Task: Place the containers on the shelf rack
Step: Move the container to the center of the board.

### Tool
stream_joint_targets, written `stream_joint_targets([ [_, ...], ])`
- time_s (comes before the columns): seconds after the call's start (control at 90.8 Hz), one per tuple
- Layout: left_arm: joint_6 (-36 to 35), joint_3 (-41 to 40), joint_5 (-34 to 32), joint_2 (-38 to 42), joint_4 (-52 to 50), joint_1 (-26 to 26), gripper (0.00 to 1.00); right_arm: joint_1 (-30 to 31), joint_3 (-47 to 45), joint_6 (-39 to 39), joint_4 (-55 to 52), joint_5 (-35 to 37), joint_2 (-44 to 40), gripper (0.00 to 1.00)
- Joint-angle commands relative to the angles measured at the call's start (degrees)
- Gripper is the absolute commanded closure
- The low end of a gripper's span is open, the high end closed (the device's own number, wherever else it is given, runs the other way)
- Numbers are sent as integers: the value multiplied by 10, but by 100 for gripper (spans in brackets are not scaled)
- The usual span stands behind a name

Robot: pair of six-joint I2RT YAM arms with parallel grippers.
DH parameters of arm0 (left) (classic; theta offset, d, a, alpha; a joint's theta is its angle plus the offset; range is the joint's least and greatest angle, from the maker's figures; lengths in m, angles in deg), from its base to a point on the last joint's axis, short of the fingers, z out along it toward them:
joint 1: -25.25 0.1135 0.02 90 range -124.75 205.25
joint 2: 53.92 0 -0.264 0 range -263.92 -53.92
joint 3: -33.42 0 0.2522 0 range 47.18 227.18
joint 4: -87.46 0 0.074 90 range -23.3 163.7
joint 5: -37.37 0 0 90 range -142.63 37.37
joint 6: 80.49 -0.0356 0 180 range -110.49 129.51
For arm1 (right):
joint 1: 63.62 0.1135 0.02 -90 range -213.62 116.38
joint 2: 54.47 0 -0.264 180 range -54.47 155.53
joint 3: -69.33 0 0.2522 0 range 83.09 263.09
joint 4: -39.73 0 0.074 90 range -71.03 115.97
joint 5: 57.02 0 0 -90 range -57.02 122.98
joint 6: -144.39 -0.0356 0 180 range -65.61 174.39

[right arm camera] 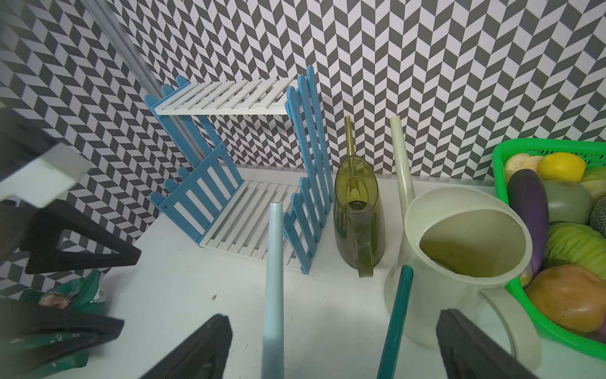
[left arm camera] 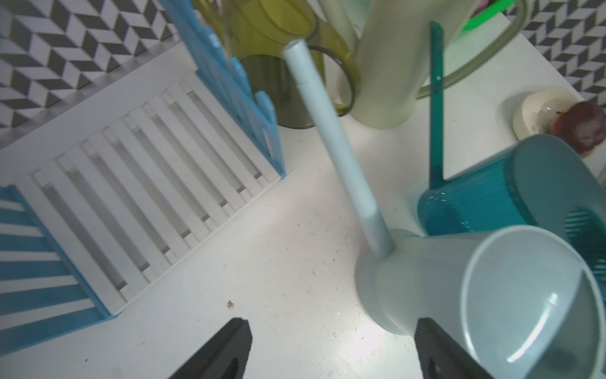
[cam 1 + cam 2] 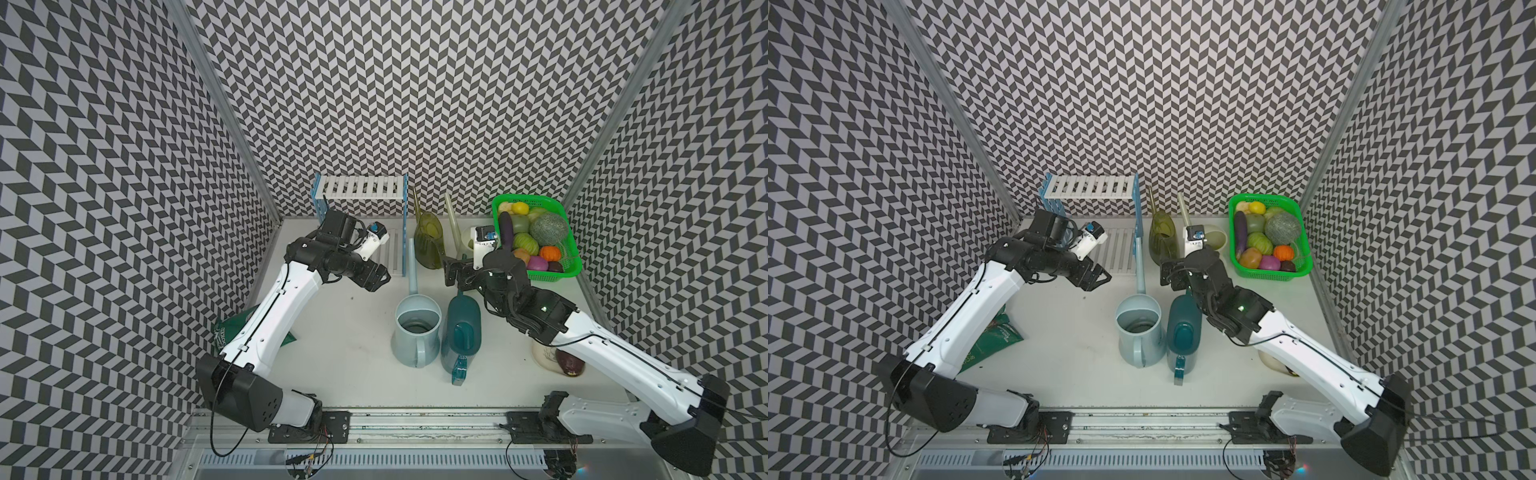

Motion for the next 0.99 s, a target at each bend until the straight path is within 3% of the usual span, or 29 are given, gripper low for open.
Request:
stream_joint_targets([
  [0.0, -61, 23, 39, -5, -66, -21, 15, -2, -6, -7, 8, -2, -19, 0],
  [0.154, -86, 6, 43, 0, -76, -55, 15, -3, -5, 10, 6, -35, -23, 0],
  [0.308, -91, -18, 31, 8, -69, -73, 13, -6, 20, 88, -31, -207, -32, 0],
  [0.397, -94, -32, 34, 14, -66, -78, 12, -5, 28, 127, -69, -263, -44, 0],
  [0.738, -98, -80, 65, 26, -44, -86, 11, -5, -9, 192, -129, -358, -72, 0],
  [0.98, -77, -115, 58, 36, -4, -86, 13, 8, -6, 193, -108, -391, -1, 8],
])
